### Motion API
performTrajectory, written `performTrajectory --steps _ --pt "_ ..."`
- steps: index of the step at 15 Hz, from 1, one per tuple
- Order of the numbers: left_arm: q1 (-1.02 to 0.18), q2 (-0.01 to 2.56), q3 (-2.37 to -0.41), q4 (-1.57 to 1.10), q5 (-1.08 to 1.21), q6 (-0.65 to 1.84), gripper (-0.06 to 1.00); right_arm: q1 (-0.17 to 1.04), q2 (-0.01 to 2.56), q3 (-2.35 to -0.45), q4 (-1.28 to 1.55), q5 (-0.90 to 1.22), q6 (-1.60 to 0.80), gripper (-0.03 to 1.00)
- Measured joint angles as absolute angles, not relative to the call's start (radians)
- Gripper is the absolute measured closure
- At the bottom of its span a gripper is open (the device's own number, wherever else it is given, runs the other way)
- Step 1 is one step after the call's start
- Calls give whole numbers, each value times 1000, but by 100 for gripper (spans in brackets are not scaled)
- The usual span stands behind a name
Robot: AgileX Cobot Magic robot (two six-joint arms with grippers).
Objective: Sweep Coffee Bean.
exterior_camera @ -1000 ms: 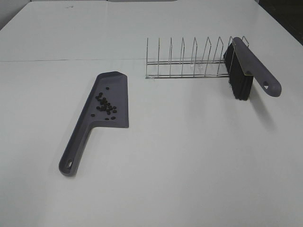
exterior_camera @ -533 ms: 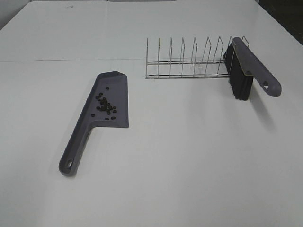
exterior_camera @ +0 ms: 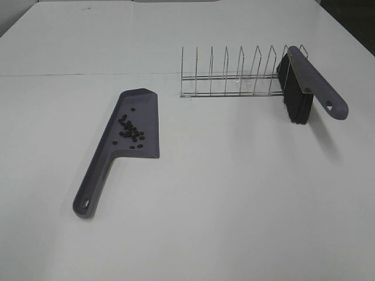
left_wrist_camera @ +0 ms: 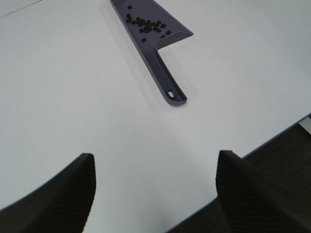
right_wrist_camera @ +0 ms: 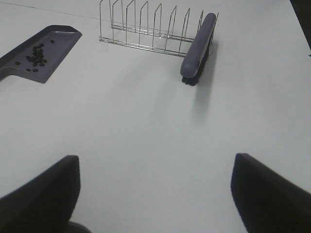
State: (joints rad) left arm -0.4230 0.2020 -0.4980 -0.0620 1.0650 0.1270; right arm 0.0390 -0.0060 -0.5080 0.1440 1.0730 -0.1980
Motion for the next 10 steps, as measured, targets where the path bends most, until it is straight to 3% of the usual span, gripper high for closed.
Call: performTrajectory --steps 10 --pt "-423 202 -498 -63 1065 141 30 39 -6 -508 145 1073 -198 26"
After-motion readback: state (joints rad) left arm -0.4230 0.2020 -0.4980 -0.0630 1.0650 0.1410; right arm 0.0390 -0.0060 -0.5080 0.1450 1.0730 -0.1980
